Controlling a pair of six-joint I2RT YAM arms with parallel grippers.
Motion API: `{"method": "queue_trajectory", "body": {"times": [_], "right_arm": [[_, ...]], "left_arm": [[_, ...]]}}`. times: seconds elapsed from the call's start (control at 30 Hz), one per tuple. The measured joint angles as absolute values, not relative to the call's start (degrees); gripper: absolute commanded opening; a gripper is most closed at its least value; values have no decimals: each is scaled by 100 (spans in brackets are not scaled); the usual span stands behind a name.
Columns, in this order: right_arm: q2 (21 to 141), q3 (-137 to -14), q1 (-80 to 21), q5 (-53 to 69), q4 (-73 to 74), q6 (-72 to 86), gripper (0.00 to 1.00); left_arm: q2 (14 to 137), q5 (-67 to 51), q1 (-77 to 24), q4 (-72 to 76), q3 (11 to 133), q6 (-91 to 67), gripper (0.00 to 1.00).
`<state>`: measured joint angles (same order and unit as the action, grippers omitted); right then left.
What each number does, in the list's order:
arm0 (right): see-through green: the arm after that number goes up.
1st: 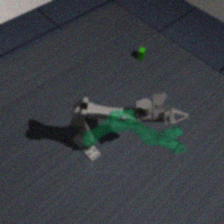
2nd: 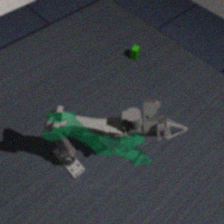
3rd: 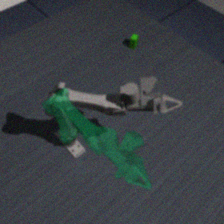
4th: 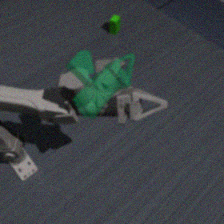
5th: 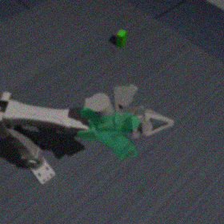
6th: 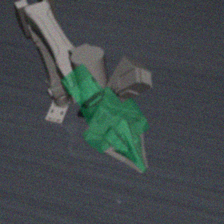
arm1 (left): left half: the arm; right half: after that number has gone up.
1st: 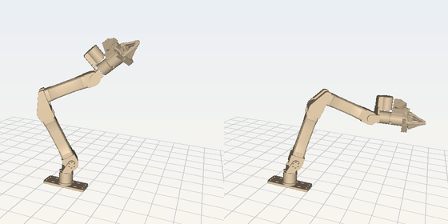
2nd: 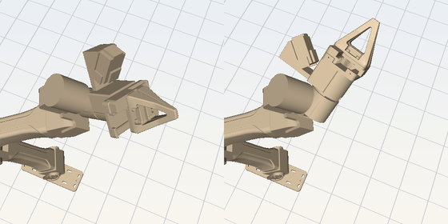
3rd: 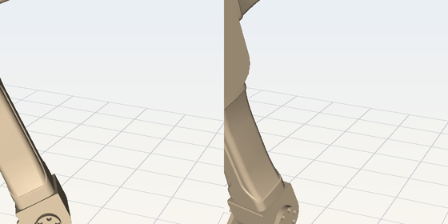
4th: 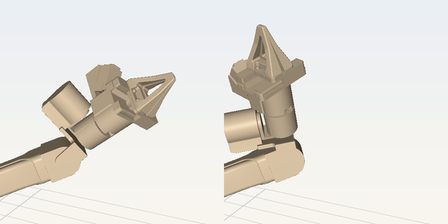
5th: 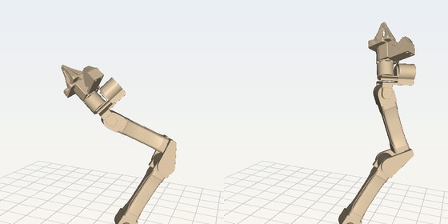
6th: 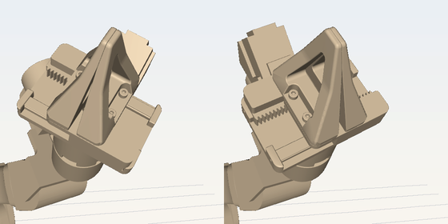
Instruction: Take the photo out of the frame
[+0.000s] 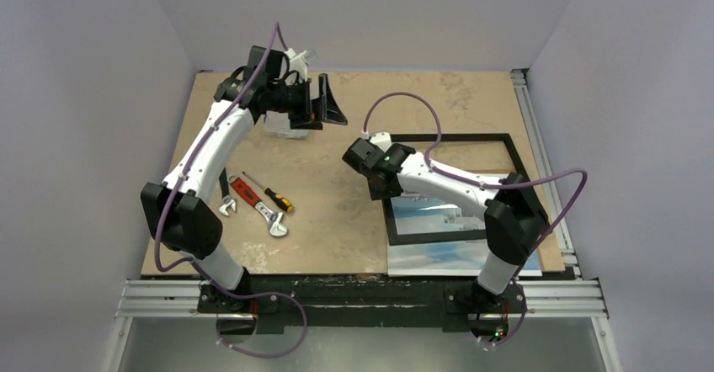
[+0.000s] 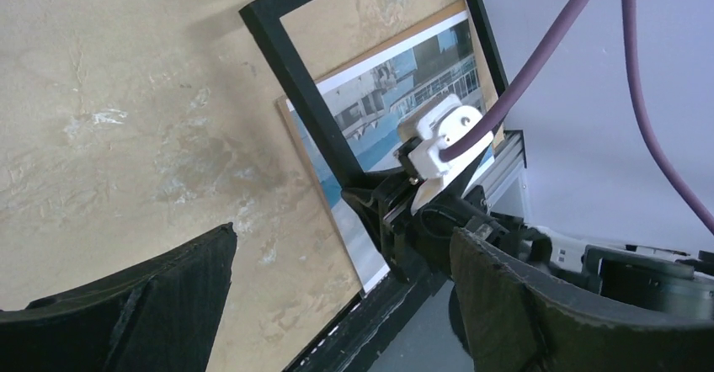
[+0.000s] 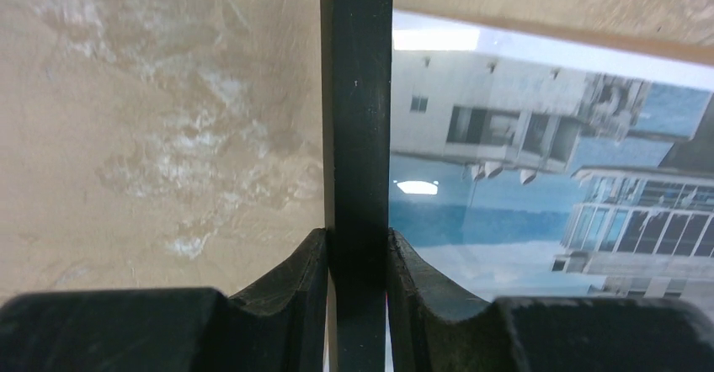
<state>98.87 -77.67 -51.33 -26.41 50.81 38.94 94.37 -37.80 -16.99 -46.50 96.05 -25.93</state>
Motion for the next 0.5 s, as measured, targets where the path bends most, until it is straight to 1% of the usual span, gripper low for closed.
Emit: {"method": "queue_trajectory", "body": {"times": [0.3,0.5], "right_arm": [[10136,-8462,-4547,-2617,4967,3157,0],[10864,-9115,-4200,-2596,4792,2661,0]], "left_arm": [[9437,-3977,-1623,-4521,9603,-2689,94],[9380,-3946,-1592,-4473,9598,-2705,94]]}}
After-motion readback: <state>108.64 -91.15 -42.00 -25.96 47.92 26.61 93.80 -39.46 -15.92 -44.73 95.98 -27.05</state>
